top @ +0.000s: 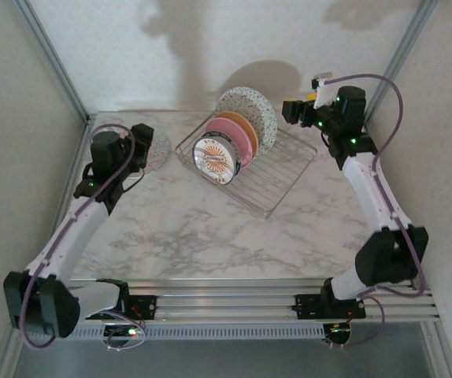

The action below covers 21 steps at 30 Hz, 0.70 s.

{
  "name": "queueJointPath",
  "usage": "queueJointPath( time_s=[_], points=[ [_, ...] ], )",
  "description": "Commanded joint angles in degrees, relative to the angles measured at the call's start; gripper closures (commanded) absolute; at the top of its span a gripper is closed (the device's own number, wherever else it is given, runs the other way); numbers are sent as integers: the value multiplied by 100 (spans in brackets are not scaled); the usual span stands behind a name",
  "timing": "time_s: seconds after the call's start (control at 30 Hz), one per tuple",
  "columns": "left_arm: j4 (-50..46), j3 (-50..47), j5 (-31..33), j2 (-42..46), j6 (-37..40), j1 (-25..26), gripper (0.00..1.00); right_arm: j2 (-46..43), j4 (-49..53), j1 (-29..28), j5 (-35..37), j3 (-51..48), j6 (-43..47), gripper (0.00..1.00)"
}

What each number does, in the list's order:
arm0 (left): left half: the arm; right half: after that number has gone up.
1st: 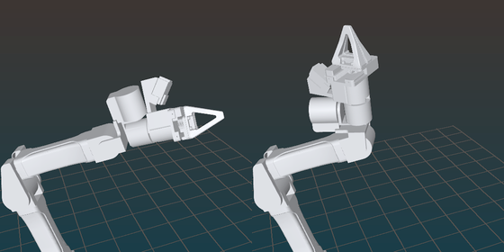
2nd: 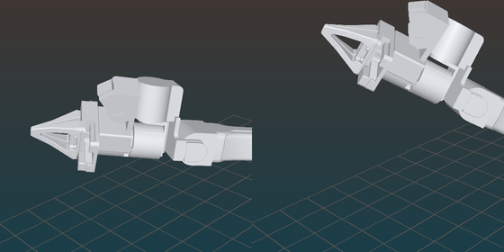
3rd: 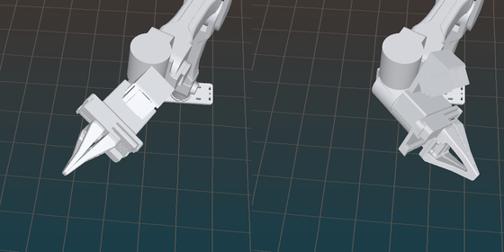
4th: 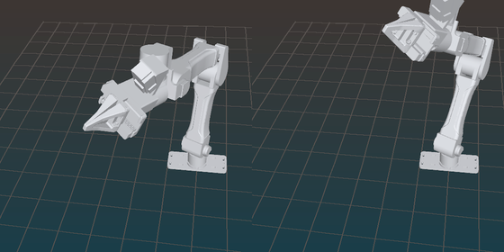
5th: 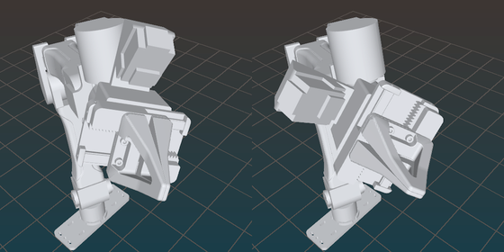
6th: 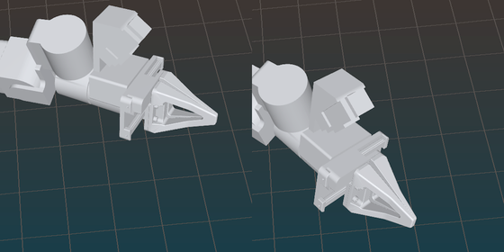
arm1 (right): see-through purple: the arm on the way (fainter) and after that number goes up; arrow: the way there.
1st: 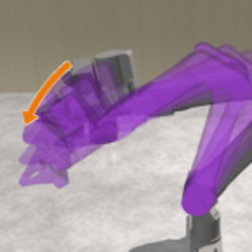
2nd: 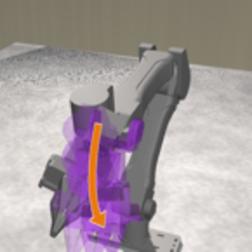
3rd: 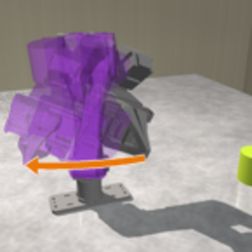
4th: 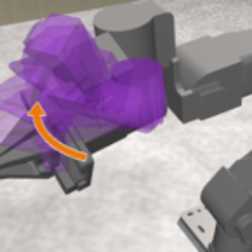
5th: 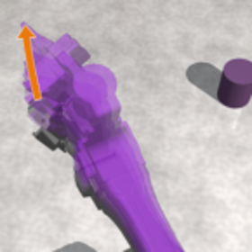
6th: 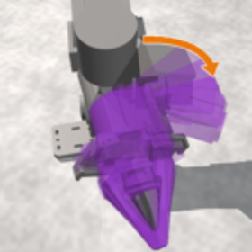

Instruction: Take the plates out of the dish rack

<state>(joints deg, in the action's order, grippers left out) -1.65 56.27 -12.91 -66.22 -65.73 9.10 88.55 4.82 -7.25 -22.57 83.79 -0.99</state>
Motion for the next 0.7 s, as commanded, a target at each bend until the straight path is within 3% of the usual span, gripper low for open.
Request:
queueJointPath(
  time_s=[0.0, 0.17, 0.67],
  points=[
    [420, -309, 381, 541, 434, 472, 35, 536, -173, 113, -1305, 324, 468, 19],
    [782, -592, 380, 1274, 973, 1155, 33, 1217, -117, 188, -1755, 475, 658, 21],
    [342, -813, 859, 1840, 897, 1932, 35, 2601, -223, 8, -2061, 907, 495, 34]
  ],
)
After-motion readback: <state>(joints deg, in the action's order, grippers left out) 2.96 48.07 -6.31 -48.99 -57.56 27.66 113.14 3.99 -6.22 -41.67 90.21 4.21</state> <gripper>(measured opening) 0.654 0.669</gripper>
